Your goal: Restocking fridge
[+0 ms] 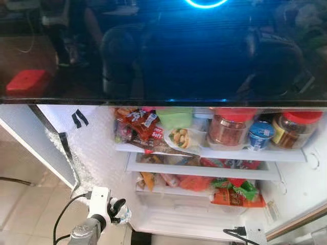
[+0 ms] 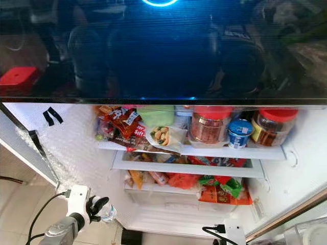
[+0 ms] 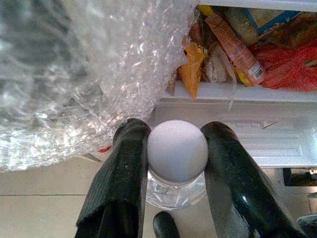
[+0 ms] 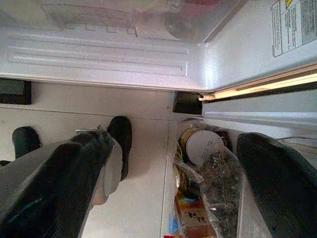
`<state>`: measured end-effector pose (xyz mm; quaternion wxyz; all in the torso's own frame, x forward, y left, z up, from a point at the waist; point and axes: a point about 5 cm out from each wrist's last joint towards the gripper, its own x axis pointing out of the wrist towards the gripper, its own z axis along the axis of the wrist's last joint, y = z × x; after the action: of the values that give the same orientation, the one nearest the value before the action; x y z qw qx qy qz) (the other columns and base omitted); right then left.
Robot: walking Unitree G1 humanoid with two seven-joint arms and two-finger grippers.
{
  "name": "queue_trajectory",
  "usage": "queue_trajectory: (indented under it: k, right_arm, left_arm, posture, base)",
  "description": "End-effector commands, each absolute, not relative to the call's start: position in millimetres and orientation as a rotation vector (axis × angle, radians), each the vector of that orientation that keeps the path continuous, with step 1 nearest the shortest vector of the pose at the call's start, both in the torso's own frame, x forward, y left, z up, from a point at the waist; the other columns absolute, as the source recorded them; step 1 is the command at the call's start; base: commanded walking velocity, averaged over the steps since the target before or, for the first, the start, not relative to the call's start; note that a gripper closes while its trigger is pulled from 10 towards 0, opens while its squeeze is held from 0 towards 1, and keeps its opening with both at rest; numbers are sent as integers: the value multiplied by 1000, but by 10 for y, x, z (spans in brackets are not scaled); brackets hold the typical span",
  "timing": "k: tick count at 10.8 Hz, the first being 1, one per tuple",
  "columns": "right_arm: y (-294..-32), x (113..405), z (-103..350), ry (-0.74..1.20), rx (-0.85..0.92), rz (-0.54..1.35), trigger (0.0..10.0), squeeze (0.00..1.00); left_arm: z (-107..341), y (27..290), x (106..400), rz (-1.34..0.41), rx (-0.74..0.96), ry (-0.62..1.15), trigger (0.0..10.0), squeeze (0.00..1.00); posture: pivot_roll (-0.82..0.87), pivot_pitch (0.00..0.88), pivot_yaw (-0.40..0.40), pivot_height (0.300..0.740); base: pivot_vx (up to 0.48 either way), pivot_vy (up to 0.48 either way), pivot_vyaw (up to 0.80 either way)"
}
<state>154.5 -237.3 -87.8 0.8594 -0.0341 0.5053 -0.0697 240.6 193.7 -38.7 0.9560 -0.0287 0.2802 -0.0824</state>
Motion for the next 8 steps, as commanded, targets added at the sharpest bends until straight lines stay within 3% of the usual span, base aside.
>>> queue_trajectory:
  k: [1,8]
  right_arm:
    - [-2366,1526,-888,1068,-66,-148,10000,0]
    - [-2371,1512,-893,1080,-78,-138,10000,0]
  left_arm:
    - [-410,2002,2369,-159,-39,597,10000,0]
    - [-424,1997,2356,-166,-33,611,10000,0]
  posture:
    - [-99,64,82,740]
    - [-100,52,79,740]
  base:
    - [0,-255,0]
    - [0,-281,0]
